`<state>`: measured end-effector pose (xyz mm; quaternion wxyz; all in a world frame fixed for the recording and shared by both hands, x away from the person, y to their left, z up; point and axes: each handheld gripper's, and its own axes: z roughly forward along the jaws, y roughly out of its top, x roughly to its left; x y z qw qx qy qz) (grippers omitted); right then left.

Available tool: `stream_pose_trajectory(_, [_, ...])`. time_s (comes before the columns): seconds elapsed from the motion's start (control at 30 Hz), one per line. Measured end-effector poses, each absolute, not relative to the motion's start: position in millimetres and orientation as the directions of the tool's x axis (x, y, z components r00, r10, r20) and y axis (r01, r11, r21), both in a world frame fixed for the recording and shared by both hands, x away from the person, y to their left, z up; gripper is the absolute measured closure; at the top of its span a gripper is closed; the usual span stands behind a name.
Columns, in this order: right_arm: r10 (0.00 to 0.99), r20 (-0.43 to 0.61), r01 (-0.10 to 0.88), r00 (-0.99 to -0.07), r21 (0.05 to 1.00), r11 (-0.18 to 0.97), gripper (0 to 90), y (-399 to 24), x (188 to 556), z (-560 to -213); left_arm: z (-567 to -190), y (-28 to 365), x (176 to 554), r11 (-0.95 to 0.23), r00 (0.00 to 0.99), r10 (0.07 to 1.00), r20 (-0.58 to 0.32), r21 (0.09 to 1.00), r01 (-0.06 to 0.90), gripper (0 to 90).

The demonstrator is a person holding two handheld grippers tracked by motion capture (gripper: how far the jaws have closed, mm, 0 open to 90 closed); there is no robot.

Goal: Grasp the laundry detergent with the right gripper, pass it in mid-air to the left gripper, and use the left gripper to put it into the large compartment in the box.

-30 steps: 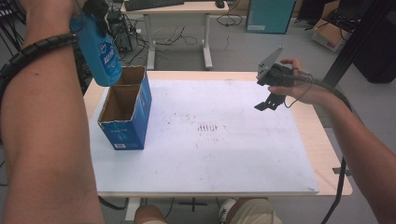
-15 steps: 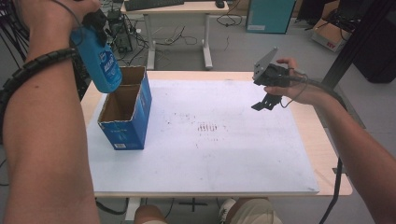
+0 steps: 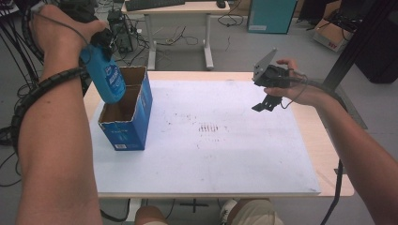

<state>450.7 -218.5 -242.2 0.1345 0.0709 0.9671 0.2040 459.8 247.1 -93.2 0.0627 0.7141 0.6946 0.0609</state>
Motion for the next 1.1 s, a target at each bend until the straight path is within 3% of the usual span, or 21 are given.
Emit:
stream_pose_trajectory(0.7, [0.201, -0.222, 0.099, -0.954, 0.399, 0.912, 5.5, -220.6, 449.0, -249.3, -157.8, 246.4, 458.3, 0.008, -0.004, 1.000, -0.025, 0.192, 0.981, 36.8])
stream_pose_trajectory(1.1, [0.204, -0.221, 0.101, -0.954, 0.403, 0.909, 5.4, -219.2, 450.8, -257.4, -200.6, 240.2, 458.8, -0.011, 0.010, 1.000, 0.007, 0.216, 0.976, 36.9])
